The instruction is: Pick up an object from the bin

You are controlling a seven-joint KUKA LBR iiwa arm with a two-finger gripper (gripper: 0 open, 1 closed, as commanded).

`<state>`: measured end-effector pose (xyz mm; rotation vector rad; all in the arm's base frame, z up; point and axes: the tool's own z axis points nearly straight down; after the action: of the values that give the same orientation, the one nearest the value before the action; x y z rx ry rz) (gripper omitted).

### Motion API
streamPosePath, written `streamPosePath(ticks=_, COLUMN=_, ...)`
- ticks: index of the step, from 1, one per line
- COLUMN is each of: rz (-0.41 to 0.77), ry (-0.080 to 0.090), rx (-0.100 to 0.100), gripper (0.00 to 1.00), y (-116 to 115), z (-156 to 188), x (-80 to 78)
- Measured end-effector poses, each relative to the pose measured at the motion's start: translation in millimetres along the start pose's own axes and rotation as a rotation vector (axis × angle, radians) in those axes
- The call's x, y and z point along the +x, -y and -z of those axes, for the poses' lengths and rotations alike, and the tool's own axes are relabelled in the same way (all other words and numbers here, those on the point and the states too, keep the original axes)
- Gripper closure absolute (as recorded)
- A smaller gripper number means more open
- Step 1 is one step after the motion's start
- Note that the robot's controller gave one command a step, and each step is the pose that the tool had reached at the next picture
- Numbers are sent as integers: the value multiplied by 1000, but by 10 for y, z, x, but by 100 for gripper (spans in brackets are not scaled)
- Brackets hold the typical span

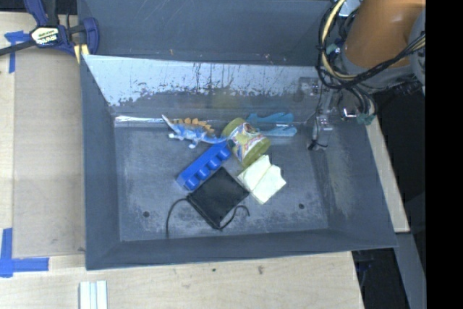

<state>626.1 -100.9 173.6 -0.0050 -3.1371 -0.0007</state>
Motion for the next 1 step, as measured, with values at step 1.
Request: streamPosePath(ticks=1, rz=2, ry=8, rx=1, gripper=0, y=-4, z=54, x=-15)
